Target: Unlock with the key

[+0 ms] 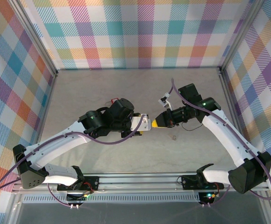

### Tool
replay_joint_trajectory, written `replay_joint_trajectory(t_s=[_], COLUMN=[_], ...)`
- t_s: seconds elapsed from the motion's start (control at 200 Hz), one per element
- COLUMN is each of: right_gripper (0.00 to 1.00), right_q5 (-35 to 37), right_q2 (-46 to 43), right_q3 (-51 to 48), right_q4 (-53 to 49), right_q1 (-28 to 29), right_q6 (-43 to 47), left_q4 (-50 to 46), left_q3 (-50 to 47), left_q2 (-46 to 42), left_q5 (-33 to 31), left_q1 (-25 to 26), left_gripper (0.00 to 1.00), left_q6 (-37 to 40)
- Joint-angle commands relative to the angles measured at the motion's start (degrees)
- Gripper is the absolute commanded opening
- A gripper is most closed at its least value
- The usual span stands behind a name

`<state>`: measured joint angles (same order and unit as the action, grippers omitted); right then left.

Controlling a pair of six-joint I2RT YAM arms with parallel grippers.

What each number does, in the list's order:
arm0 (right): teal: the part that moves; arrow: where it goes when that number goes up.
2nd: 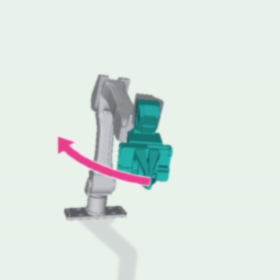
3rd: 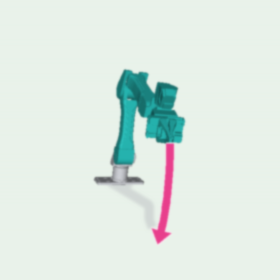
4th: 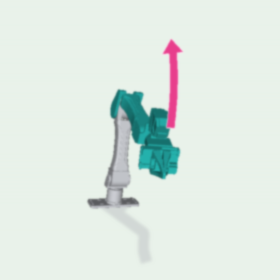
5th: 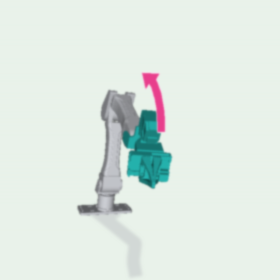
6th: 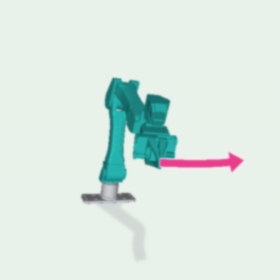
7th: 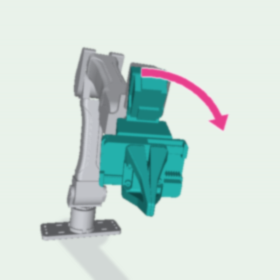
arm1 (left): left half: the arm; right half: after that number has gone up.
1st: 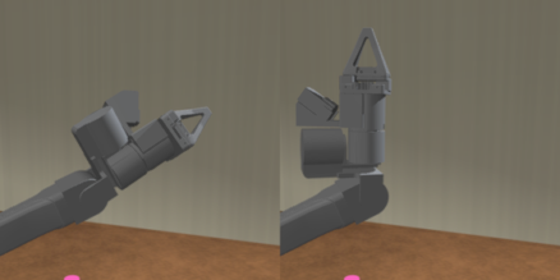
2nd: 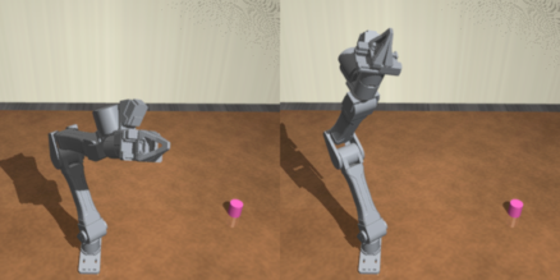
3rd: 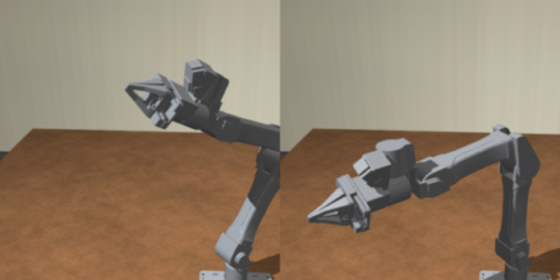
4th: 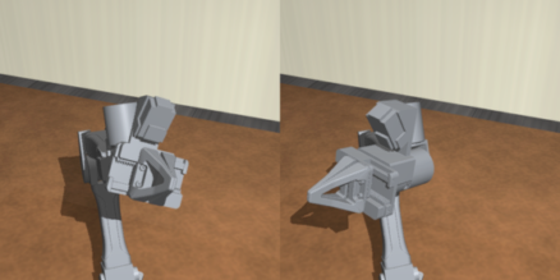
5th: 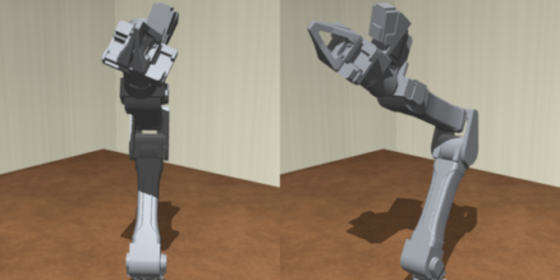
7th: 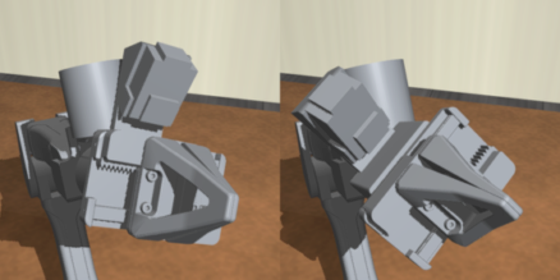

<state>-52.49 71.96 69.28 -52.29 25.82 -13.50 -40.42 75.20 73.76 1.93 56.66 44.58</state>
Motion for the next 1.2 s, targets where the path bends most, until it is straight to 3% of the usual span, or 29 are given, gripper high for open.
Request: replay_joint_trajectory(t_s=[0.0,0.545,0.97,1.1,1.195], right_gripper=[0.0,0.0,0.0,0.0,0.0], right_q5=[-1.7,-2.1,0.0,-2.7,-7.9], right_q2=[-0.6,-0.2,-0.9,-0.1,0.0], right_q3=[-0.7,-1.1,-1.1,-1.2,-2.6], right_q4=[1.0,3.2,3.1,5.8,12.6], right_q1=[-0.2,0.9,3.8,4.0,3.8], right_q6=[-0.8,-1.4,4.6,1.1,-6.1], left_q4=[2.5,3.1,4.3,5.5,8.6], left_q3=[1.2,1.4,2.0,1.6,-0.4], left_q2=[-0.9,0.0,0.2,0.2,-0.8], left_q5=[0.7,1.6,5.5,4.8,2.6], left_q1=[0.6,1.9,1.9,1.9,2.0], left_gripper=[0.0,0.0,0.0,0.0,0.0], left_q6=[-0.4,-0.9,-2.7,-3.1,-3.3])
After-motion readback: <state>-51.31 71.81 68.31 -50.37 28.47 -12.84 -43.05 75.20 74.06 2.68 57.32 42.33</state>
